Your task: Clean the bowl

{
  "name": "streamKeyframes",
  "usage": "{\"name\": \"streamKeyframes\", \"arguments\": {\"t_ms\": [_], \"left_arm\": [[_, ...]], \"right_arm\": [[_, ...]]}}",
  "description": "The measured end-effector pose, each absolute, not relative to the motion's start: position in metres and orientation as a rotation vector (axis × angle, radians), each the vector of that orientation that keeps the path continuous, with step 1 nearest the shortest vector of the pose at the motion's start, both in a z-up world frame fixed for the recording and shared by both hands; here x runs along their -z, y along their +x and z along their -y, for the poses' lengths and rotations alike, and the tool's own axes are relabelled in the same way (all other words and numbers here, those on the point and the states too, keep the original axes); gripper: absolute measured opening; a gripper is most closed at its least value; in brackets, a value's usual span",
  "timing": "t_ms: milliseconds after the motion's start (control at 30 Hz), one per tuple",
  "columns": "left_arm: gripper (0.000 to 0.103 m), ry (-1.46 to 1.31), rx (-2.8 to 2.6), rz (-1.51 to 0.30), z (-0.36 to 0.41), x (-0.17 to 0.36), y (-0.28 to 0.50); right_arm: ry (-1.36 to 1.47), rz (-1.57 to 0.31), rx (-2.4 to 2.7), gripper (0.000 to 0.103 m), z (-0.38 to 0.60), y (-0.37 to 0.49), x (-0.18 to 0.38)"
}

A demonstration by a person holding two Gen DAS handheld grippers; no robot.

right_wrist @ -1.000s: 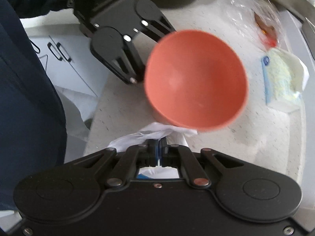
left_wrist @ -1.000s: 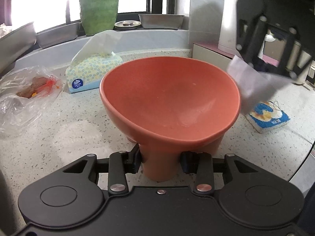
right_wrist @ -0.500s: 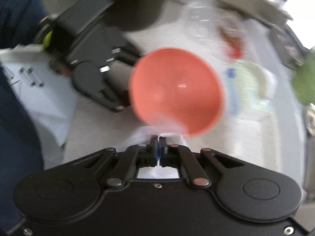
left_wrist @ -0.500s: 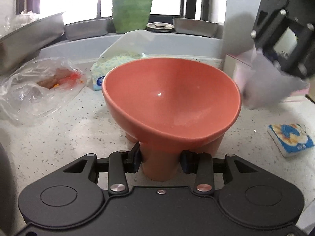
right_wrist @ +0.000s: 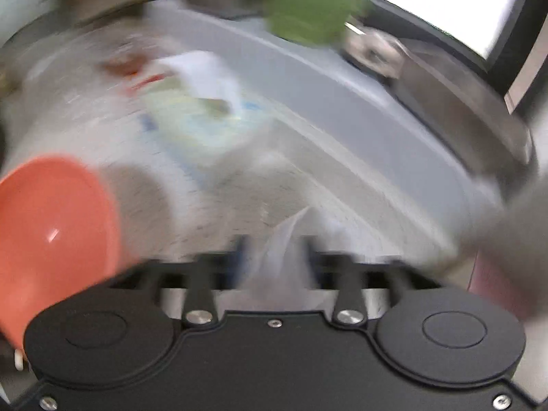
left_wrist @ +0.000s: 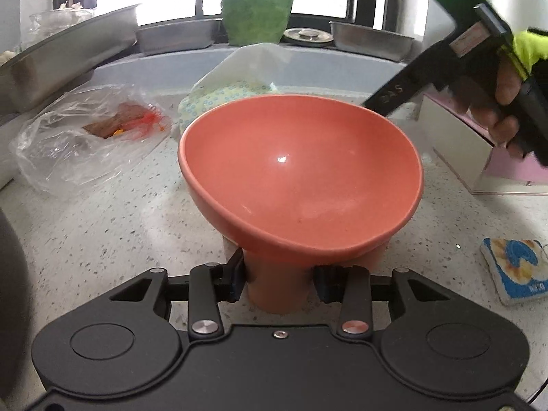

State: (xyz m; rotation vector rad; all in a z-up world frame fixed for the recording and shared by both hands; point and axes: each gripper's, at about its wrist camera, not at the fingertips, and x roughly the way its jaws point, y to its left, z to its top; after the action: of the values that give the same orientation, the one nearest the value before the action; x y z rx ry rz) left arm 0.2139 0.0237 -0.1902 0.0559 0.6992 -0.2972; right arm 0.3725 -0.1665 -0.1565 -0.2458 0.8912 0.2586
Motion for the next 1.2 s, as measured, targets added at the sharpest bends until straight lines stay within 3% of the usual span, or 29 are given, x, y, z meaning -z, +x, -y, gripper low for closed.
{"name": "streamKeyframes", "arguments": {"t_ms": [33, 133, 167, 233, 700, 1200], "left_arm": [[0.065, 0.049, 0.291, -0.699, -0.025, 0.188, 0.212], [0.078, 0.034, 0.300, -0.679, -0.028, 0.175, 0.200], [0.088, 0.036, 0.301, -0.671, -0.029, 0.172, 0.197], [0.096, 0.039, 0.301, -0.642, -0.030, 0.160, 0.186], [0.100, -0.079, 0.300, -0.692, -0.049, 0.087, 0.131], [0.100, -0.055, 0.184, -0.860, -0.046, 0.080, 0.091]], "right_arm": [[-0.233, -0.879, -0.245, 0.087, 0.171, 0.369, 0.155], [-0.203, -0.828, -0.219, 0.089, 0.184, 0.351, 0.139], [-0.192, -0.815, -0.220, 0.089, 0.189, 0.343, 0.131], [-0.180, -0.785, -0.211, 0.090, 0.196, 0.327, 0.118], [-0.030, -0.741, -0.171, 0.090, 0.178, 0.190, 0.054], [-0.039, -0.821, -0.022, 0.094, 0.155, 0.062, 0.064]]}}
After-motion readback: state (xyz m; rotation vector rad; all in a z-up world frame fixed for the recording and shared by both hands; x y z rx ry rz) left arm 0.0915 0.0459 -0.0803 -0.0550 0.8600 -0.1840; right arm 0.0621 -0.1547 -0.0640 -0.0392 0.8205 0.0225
